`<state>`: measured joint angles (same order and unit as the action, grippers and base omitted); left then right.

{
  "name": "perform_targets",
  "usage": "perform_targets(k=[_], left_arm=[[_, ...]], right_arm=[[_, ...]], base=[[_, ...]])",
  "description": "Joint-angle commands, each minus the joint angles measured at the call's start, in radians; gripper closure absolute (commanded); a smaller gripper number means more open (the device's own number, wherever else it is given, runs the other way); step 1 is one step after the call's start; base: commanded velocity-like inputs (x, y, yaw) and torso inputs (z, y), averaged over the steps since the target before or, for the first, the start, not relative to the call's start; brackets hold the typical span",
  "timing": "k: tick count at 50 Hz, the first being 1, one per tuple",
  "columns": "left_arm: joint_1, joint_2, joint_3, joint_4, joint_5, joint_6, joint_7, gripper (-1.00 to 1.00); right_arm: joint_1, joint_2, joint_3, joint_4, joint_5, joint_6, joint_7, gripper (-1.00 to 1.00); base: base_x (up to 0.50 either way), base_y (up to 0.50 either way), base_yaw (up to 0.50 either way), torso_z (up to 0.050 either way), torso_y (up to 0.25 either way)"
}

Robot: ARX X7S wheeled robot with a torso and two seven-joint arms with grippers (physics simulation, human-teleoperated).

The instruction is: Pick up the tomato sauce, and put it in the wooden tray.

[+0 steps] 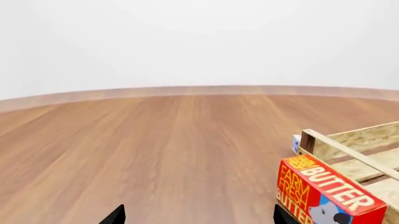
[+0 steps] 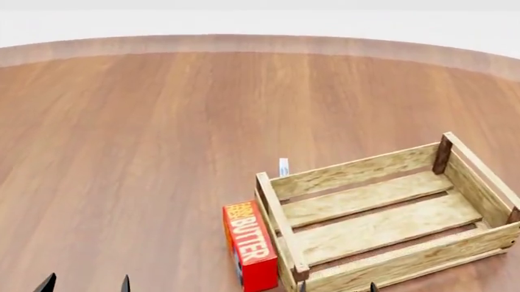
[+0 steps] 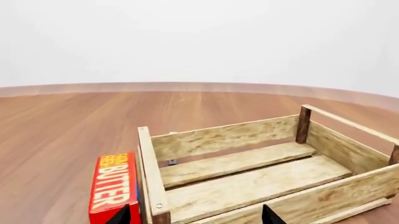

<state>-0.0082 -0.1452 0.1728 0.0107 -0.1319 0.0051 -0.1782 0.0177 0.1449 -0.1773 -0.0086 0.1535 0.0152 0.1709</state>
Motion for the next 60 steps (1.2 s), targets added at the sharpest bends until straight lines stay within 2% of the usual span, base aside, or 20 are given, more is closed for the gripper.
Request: perform_targets(k=[1, 24, 53, 60], left_arm=[[-0.003, -0.006, 0.008, -0.008, -0.006, 0.007, -0.007, -1.0], [0.003, -0.021, 0.023, 0.01, -0.019, 0.002, -0.023, -1.0], [-0.006, -0.031, 0.037, -0.008, -0.034, 0.013, -0.04, -1.0], [-0.006, -0.034, 0.037, 0.001, -0.043, 0.003, -0.046, -1.0]], right_arm=[[0.005, 0.007, -0.009, 0.005, 0.007, -0.004, 0.006, -1.0], [-0.001, 0.019, -0.029, -0.016, -0.006, 0.016, 0.044, -1.0], [0.003, 0.027, -0.047, 0.009, -0.001, -0.017, 0.062, -1.0], [-0.035, 0.038, -0.057, -0.066, -0.022, -0.002, 0.089, -1.0]], base=[[0.47, 0.0, 0.0, 0.0, 0.0], [0.48, 0.0, 0.0, 0.0, 0.001], [0.0, 0.0, 0.0, 0.0, 0.0], [0.0, 0.0, 0.0, 0.0, 0.0]])
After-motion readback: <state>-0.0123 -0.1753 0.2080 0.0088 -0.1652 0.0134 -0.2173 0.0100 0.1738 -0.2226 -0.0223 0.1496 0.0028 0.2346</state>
